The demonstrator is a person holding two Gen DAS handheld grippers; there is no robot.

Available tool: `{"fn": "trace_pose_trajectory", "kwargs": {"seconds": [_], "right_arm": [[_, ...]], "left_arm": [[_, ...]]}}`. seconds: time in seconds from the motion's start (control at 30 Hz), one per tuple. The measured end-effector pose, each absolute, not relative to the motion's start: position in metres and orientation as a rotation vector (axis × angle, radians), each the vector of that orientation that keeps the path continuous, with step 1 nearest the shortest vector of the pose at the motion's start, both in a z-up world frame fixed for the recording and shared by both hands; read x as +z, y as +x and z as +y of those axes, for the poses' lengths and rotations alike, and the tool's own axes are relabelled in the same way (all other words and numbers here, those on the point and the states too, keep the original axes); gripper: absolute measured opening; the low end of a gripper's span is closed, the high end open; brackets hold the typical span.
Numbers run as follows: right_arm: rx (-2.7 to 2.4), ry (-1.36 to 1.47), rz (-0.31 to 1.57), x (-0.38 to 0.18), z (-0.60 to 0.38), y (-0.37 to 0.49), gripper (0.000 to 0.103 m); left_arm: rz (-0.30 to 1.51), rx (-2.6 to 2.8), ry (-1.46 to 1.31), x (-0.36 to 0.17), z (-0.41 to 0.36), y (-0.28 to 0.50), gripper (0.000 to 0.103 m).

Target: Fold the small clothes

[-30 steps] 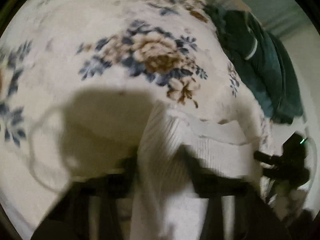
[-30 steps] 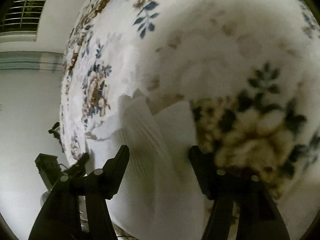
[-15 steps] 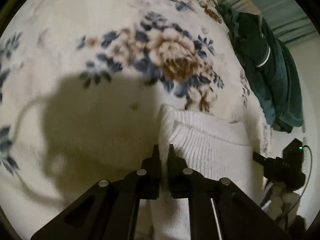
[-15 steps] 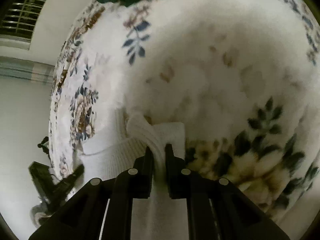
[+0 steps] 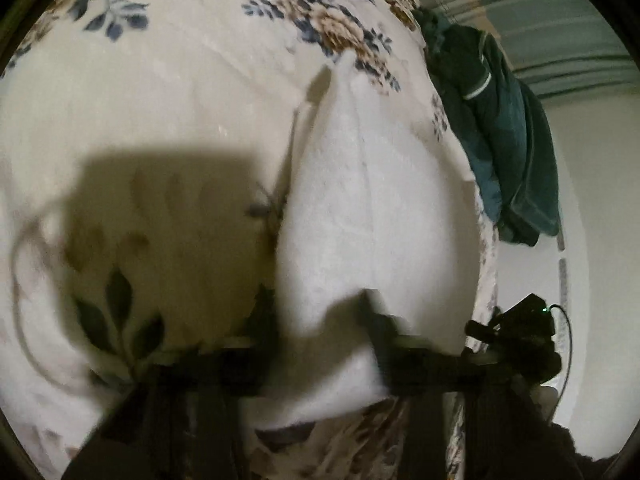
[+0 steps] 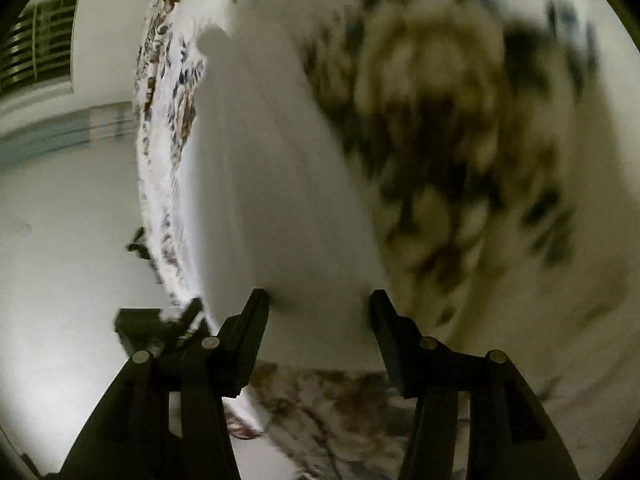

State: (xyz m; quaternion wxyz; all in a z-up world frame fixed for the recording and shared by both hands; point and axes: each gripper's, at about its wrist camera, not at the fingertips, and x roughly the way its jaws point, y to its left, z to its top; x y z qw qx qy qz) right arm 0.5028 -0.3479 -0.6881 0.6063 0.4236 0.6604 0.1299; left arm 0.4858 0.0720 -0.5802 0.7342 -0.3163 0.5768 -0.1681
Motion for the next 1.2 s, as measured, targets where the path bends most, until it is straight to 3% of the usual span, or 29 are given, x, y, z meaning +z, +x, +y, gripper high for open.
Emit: {"fn": "trace_pose_trajectory", "kwargs": {"seconds": [0.03,0.1,0.17,0.3,0.37,0.4,0.43,0.47,0.5,0.53,0.7,0.8,0.9,0.93,0.97,1.0,1.1,1.2], "right_arm": [[0.296,0.976,1.51,-0.689,-0.344,0.5,0.033],[0.276,0.953,1.47,-0.688,-0.338,0.496,0.014],[0.155,0.92,1.452,-0.683,-0.344,0.495,0.01],[0.15,0.932,1.495,-0.692,-0.346,0.5,0.01],[0.207,0.873,1.516,-0.689,-0.339,0.507,0.015],[0.229,0.853,1.513,-0.685,-0.339,0.51,0.02],[0.248,0.849,1.513,-0.683,-0.341,0.513,0.039],[0.261,0.864,1.509,-0.683,-0.345,0.515,0.051],[0.276,0.89,1.487,-0.683,-0.351,0.518,0.072],[0.296,0.904,1.473,-0.686,-0.354,0.523,0.079],[0.463,1.011,1.5,-0.729,-0.35,0.553,0.087],[0.569,1.117,1.529,-0.753,-0.34,0.564,0.095],[0.601,1.1,1.551,-0.757,-0.324,0.576,0.096],[0.595,1.093,1.546,-0.756,-0.32,0.579,0.094],[0.595,1.094,1.533,-0.754,-0.317,0.581,0.088],[0.597,1.08,1.523,-0.752,-0.313,0.582,0.059],[0.575,1.021,1.491,-0.739,-0.304,0.586,0.047],[0.565,0.978,1.433,-0.714,-0.299,0.592,0.044]], "left_arm": [[1.257,-0.353,-0.7,-0.58,0.073,0.484,0.009],[1.226,-0.328,-0.723,-0.577,0.082,0.481,0.008],[1.226,-0.296,-0.765,-0.582,0.098,0.478,0.004],[1.257,-0.331,-0.79,-0.587,0.106,0.475,0.008],[1.256,-0.368,-0.818,-0.583,0.106,0.481,0.01],[1.253,-0.374,-0.822,-0.581,0.107,0.484,0.017],[1.237,-0.386,-0.829,-0.58,0.109,0.489,0.024],[1.227,-0.394,-0.842,-0.581,0.11,0.492,0.042],[1.217,-0.401,-0.861,-0.584,0.111,0.497,0.06],[1.202,-0.42,-0.895,-0.591,0.11,0.504,0.063],[1.263,-0.519,-0.931,-0.622,0.087,0.54,0.063],[1.272,-0.588,-0.913,-0.623,0.066,0.558,0.063],[1.265,-0.622,-0.878,-0.618,0.053,0.564,0.06],[1.254,-0.635,-0.852,-0.613,0.047,0.566,0.053],[1.248,-0.636,-0.833,-0.609,0.045,0.566,0.03],[1.229,-0.632,-0.822,-0.603,0.045,0.567,0.029],[1.177,-0.62,-0.785,-0.582,0.048,0.57,0.025],[1.128,-0.63,-0.761,-0.557,0.049,0.581,0.025]]}}
